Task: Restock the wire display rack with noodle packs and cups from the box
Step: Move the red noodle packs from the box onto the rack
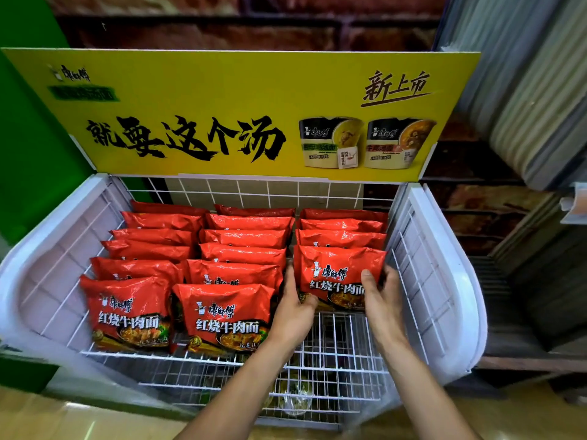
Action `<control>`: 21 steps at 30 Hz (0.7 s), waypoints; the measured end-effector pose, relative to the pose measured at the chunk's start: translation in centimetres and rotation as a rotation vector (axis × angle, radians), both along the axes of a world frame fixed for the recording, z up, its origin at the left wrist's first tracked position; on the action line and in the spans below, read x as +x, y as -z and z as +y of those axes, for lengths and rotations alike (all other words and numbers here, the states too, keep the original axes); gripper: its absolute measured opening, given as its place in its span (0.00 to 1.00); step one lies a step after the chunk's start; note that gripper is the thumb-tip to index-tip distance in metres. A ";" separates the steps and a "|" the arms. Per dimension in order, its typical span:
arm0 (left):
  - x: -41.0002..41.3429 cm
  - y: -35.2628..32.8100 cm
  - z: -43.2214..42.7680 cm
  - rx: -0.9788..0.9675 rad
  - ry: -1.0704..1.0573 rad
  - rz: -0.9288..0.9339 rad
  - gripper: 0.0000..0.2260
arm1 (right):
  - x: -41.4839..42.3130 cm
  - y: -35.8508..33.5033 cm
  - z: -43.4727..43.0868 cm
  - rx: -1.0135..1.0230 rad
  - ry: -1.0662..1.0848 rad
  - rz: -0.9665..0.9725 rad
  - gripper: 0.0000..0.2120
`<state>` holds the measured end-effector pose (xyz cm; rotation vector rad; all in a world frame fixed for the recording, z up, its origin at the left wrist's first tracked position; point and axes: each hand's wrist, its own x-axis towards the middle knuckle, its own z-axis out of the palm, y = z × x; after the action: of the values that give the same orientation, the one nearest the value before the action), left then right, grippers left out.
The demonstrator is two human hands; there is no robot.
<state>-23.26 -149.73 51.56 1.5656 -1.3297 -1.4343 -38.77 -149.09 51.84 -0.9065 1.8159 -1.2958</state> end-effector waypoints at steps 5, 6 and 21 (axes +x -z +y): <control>0.6 0.1 1.3 -0.034 0.042 -0.032 0.39 | 0.6 0.3 1.3 0.017 -0.010 0.006 0.23; 0.7 0.1 1.6 -0.043 0.050 -0.030 0.39 | 0.7 0.4 1.5 0.023 -0.007 0.015 0.23; 3.2 -1.2 6.8 -0.093 0.185 0.042 0.31 | 4.6 -1.3 8.0 0.073 0.043 0.101 0.22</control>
<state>-20.04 -142.98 52.74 1.3751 -1.5269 -1.4841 -34.16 -141.09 53.18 -0.9126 1.9575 -1.2205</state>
